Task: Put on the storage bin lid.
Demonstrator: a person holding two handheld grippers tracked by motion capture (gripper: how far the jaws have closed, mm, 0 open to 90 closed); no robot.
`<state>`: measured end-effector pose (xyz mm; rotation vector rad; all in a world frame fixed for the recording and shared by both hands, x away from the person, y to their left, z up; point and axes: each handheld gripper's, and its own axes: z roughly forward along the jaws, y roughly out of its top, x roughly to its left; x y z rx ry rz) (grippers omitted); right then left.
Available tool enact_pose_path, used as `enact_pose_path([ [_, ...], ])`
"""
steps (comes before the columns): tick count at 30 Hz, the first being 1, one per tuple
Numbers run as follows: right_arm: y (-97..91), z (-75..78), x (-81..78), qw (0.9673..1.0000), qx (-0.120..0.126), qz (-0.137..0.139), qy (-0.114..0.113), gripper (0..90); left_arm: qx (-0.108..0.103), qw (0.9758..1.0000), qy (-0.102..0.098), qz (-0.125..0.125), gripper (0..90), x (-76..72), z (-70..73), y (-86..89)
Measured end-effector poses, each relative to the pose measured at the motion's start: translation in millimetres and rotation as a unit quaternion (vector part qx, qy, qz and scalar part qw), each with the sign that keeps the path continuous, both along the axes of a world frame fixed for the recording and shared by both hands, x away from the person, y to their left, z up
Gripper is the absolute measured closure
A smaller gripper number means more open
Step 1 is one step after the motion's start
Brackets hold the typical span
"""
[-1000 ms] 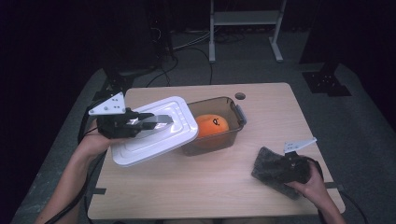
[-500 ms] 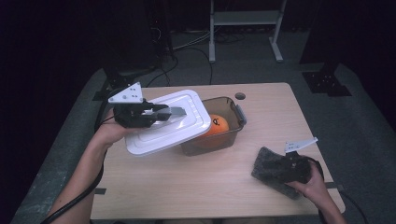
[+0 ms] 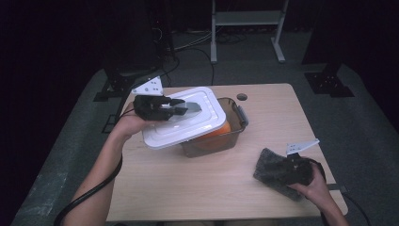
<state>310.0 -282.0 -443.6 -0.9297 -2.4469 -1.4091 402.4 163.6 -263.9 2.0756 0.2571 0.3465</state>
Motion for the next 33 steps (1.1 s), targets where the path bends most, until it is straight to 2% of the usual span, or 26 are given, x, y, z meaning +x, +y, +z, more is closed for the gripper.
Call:
enact_pose_path([
  [7, -1.7, 1.3, -0.4, 1.0000, 0.001, 0.000, -0.003, 31.2, 0.006, 0.9998, 0.001, -0.017, 66.6, 11.0, -1.3, -20.0],
  [22, -4.5, 0.7, -0.4, 1.0000, 0.006, -0.003, -0.003, 31.2, 0.009, 0.9992, 0.018, -0.035, 66.6, 37.2, -24.1, -47.8],
  [33, -3.3, 1.7, -0.2, 1.0000, 0.009, 0.001, -0.004, 31.3, 0.016, 0.9987, 0.031, -0.036, 66.6, 52.8, -42.3, -60.9],
])
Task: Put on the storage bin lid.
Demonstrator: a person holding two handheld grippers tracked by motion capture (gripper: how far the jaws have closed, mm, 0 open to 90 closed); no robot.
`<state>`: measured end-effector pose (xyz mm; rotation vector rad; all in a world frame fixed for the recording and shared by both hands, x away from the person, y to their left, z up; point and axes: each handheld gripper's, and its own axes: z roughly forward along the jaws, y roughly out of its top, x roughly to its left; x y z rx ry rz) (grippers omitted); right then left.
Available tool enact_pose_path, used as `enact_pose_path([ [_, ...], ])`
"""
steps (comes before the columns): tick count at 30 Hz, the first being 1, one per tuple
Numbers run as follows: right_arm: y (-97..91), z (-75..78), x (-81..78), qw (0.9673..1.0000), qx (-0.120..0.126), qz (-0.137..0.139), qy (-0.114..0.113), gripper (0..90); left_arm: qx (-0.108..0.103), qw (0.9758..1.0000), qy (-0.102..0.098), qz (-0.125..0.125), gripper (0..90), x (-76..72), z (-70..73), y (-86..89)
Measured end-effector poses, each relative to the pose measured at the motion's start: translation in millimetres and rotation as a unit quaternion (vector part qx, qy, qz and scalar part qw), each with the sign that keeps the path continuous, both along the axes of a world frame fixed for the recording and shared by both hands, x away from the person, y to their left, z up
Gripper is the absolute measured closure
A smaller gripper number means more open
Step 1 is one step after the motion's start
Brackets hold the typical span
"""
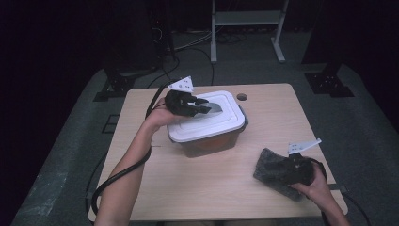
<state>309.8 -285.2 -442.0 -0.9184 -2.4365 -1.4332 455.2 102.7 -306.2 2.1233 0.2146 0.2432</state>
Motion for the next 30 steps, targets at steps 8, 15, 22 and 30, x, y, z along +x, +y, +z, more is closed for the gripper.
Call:
enact_pose_path([
  [8, -3.0, 0.0, 0.0, 1.0000, 0.002, -0.003, 0.000, 31.3, 0.005, 1.0000, 0.005, -0.004, 66.6, 9.5, -10.1, -7.7],
  [15, -3.7, 0.3, -0.1, 1.0000, 0.003, -0.003, 0.000, 31.3, 0.021, 0.9997, 0.003, -0.012, 66.6, 14.7, -16.1, -13.1],
  [22, -5.0, 0.5, -0.2, 1.0000, 0.005, -0.004, 0.000, 31.3, 0.030, 0.9995, 0.005, -0.013, 66.6, 17.2, -22.1, -14.9],
  [30, -5.4, 0.5, -0.3, 1.0000, 0.005, -0.004, -0.001, 31.3, 0.032, 0.9994, 0.009, -0.015, 66.4, 17.4, -26.1, -15.2],
])
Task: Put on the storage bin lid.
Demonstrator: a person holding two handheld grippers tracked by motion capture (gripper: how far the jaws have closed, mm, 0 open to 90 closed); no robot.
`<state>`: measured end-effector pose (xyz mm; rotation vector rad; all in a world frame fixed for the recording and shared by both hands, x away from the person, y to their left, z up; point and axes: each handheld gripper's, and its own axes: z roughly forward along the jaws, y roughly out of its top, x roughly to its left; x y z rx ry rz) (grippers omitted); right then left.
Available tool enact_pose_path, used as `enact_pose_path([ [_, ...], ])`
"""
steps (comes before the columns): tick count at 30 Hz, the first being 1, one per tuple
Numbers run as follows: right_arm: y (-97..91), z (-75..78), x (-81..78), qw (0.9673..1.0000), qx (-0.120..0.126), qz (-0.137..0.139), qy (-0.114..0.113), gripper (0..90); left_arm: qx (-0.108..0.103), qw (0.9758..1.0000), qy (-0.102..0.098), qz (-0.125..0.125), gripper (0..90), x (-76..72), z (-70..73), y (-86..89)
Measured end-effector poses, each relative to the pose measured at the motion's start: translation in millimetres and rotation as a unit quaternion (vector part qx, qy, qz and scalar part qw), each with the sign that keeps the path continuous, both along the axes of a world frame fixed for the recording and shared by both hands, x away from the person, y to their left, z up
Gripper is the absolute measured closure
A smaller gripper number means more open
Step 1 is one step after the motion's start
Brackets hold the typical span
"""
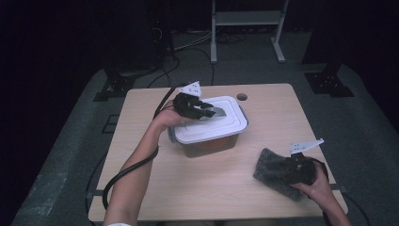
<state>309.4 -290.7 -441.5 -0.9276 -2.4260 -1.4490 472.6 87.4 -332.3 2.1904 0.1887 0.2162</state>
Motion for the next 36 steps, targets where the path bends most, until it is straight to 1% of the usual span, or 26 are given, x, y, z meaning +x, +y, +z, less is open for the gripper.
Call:
enact_pose_path([
  [3, 0.4, 0.0, 0.1, 1.0000, 0.000, 0.000, 0.000, 31.3, 0.002, 1.0000, 0.003, -0.001, 66.2, -0.8, -0.4, 0.8],
  [6, 0.6, 0.1, 0.0, 1.0000, 0.000, 0.001, 0.000, 31.4, 0.008, 1.0000, 0.001, -0.003, 65.9, -1.5, -2.2, 1.5],
  [12, 0.6, 0.3, -0.2, 1.0000, -0.001, 0.001, 0.000, 31.3, 0.005, 1.0000, 0.002, -0.002, 65.5, -2.3, -4.0, 2.5],
  [14, 0.4, 0.3, -0.2, 1.0000, -0.002, 0.001, -0.001, 31.3, 0.006, 1.0000, 0.002, -0.002, 64.2, -2.3, -4.8, 2.6],
  [17, -0.1, 0.2, -0.1, 1.0000, -0.001, 0.000, 0.000, 31.3, 0.007, 0.9999, 0.009, -0.002, 61.8, -1.9, -5.0, 3.3],
  [19, -0.1, 0.1, -0.2, 1.0000, -0.002, 0.000, 0.000, 31.4, 0.001, 0.9999, 0.012, -0.002, 59.5, -2.2, -4.4, 4.3],
  [23, 0.4, 0.1, -0.2, 1.0000, -0.002, 0.000, 0.000, 31.4, -0.002, 0.9999, 0.010, 0.002, 54.0, -3.6, -1.7, 6.1],
  [26, 0.6, 0.3, -0.2, 1.0000, -0.004, 0.000, 0.001, 31.3, -0.007, 1.0000, 0.007, 0.000, 51.4, -5.1, 0.1, 7.2],
  [33, -0.1, 0.5, -0.1, 1.0000, -0.004, -0.001, -0.001, 31.3, -0.015, 0.9998, 0.009, 0.003, 45.4, -9.1, 3.2, 9.7],
  [36, -0.3, 0.6, -0.1, 1.0000, -0.004, 0.000, -0.002, 31.3, -0.015, 0.9998, 0.012, 0.003, 43.0, -11.7, 3.5, 10.4],
])
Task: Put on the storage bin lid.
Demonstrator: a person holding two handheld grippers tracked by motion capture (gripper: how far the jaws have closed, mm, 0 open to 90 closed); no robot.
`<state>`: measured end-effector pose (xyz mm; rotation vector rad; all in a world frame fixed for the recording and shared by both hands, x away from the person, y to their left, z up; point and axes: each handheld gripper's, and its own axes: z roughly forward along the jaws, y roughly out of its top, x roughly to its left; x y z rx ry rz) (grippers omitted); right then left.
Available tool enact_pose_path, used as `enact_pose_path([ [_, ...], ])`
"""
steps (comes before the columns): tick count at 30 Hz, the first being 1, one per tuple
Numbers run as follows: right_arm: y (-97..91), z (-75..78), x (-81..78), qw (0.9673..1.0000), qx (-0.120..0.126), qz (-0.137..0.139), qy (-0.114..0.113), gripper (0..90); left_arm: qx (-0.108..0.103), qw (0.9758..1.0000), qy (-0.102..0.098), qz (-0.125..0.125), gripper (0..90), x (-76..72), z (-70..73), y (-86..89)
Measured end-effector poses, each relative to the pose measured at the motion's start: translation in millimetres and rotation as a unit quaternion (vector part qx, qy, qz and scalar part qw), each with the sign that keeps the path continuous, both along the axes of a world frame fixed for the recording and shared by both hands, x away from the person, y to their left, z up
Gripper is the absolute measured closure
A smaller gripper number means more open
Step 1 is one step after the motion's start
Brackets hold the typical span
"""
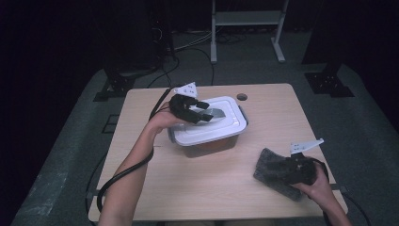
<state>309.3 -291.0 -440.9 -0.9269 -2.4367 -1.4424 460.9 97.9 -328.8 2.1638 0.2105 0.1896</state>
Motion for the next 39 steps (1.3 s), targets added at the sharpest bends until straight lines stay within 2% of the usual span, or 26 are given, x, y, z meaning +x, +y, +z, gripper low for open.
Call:
enact_pose_path([
  [2, -0.6, -0.2, 0.3, 1.0000, 0.000, -0.001, 0.000, 31.3, -0.002, 1.0000, -0.001, 0.002, 40.3, -1.7, 0.6, 0.7],
  [4, -0.9, -0.5, 0.6, 1.0000, 0.001, -0.003, 0.000, 31.2, -0.013, 0.9999, 0.004, 0.006, 37.7, -4.1, 1.2, 2.1],
  [9, -0.3, 0.0, 0.2, 1.0000, 0.003, -0.001, -0.001, 31.0, -0.020, 0.9998, 0.007, 0.005, 34.9, -10.4, 3.1, 4.3],
  [15, -0.4, -0.7, 0.8, 1.0000, 0.001, -0.003, 0.001, 30.8, -0.016, 0.9999, 0.002, -0.002, 31.3, -18.1, 7.6, 5.9],
  [17, -0.8, -0.8, 1.2, 1.0000, 0.001, -0.004, -0.001, 30.6, -0.024, 0.9997, 0.002, 0.000, 31.0, -20.1, 8.2, 6.8],
  [20, -1.1, -1.0, 1.1, 1.0000, 0.000, -0.006, 0.001, 30.4, -0.018, 0.9998, 0.000, -0.002, 28.9, -23.5, 9.4, 9.3],
  [32, 0.5, 1.7, 1.1, 1.0000, -0.001, -0.009, -0.002, 30.3, -0.030, 0.9994, -0.002, 0.016, 22.2, -37.3, 13.5, 24.3],
  [39, 0.6, 0.8, 1.3, 1.0000, -0.002, -0.008, -0.002, 30.2, -0.031, 0.9992, -0.004, 0.026, 20.0, -46.3, 10.5, 36.9],
])
